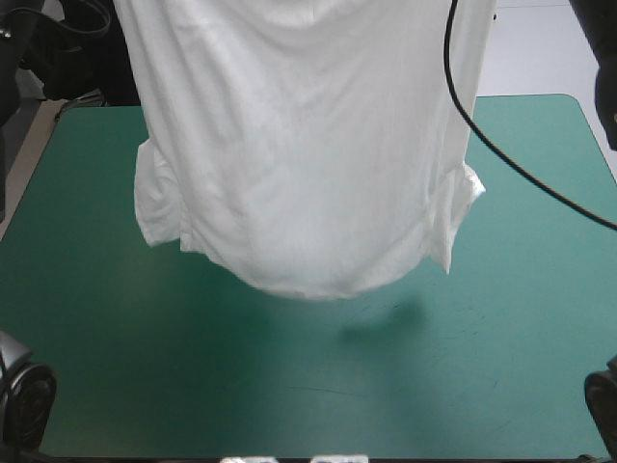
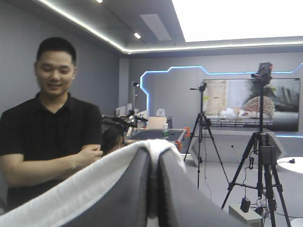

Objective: Fold the cloth

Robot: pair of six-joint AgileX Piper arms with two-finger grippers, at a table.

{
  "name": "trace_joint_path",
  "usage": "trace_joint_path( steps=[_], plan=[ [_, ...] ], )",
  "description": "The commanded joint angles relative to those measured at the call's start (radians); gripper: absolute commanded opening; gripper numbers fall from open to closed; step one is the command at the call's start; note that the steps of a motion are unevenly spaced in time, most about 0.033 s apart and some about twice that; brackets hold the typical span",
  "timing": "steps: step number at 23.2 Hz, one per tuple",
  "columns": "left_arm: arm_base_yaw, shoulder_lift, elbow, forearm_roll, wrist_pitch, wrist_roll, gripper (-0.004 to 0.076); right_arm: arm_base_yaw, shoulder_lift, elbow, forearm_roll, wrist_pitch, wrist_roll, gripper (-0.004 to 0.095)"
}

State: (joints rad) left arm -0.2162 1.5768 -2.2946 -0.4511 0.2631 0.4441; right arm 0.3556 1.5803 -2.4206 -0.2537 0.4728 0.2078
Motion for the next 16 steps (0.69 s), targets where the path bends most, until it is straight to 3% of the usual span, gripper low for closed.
trace_joint_path(
  steps=[1, 4, 7, 10, 16],
  plan=[
    [-0.003, 0.031, -0.063, -0.004, -0.157, -0.002, -0.0009, -0.117, 0.021, -0.019, 0.028, -0.19, 0.085, -0.0017],
    [-0.003, 0.114, -0.147, 0.0, -0.164, -0.002, -0.0009, -0.201, 0.072, -0.019, 0.175, -0.186, 0.033, -0.0017],
    [-0.003, 0.181, -0.18, 0.004, -0.149, -0.002, -0.0009, -0.213, 0.119, -0.019, 0.212, -0.175, -0.077, -0.0017],
    [-0.003, 0.218, -0.159, 0.091, 0.011, 0.0, -0.0009, -0.213, 0.164, -0.016, 0.212, -0.058, -0.108, -0.0017],
    [0.018, 0.194, 0.094, 0.084, 0.128, -0.027, -0.0009, -0.213, 0.199, 0.021, 0.212, 0.215, -0.135, -0.0017]
  ],
)
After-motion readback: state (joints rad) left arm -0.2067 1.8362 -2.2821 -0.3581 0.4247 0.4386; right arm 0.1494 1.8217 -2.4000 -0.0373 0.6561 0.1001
